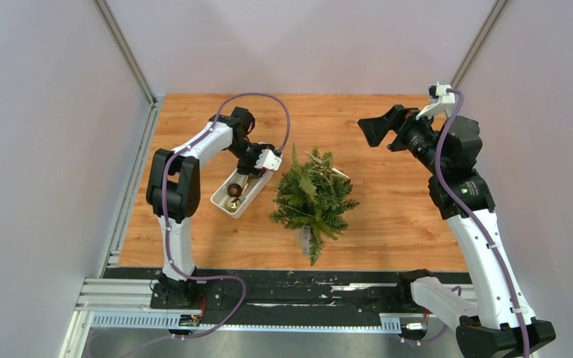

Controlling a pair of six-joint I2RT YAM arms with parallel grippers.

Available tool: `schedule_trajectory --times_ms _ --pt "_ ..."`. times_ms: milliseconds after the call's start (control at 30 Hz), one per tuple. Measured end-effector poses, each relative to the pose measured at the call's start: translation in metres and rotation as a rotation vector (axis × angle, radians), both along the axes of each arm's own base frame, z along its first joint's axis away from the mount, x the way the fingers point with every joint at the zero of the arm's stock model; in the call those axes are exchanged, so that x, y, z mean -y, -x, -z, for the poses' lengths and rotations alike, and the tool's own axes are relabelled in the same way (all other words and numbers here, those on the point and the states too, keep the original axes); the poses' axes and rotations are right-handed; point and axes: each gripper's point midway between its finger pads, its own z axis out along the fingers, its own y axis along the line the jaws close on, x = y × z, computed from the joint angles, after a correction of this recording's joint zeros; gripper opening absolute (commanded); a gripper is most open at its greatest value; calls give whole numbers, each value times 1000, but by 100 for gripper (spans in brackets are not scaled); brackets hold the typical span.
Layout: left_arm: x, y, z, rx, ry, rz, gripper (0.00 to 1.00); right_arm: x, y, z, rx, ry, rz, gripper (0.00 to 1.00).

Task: Decorate the small christmas tree
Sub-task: Pick up the decoration item from the storage box.

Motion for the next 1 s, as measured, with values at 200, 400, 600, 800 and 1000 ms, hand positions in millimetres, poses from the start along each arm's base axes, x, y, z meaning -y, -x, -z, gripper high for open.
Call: schedule_trajectory --times_ms 200,400,600,800,1000 --pt "2 -5 -20 36 21 -28 1 0 1 -1 1 0 0 93" --pt "10 -16 -71 62 135 -119 0 1 4 -4 13 -3 0 93" --pt "14 -30 -178 26 434 -320 0 2 11 -17 47 -9 0 93" --pt "10 -11 -282 -125 750 -618 0 4 23 -42 107 -21 -2 92" --pt "3 14 -381 -209 1018 -889 0 3 53 -104 258 -42 -48 85"
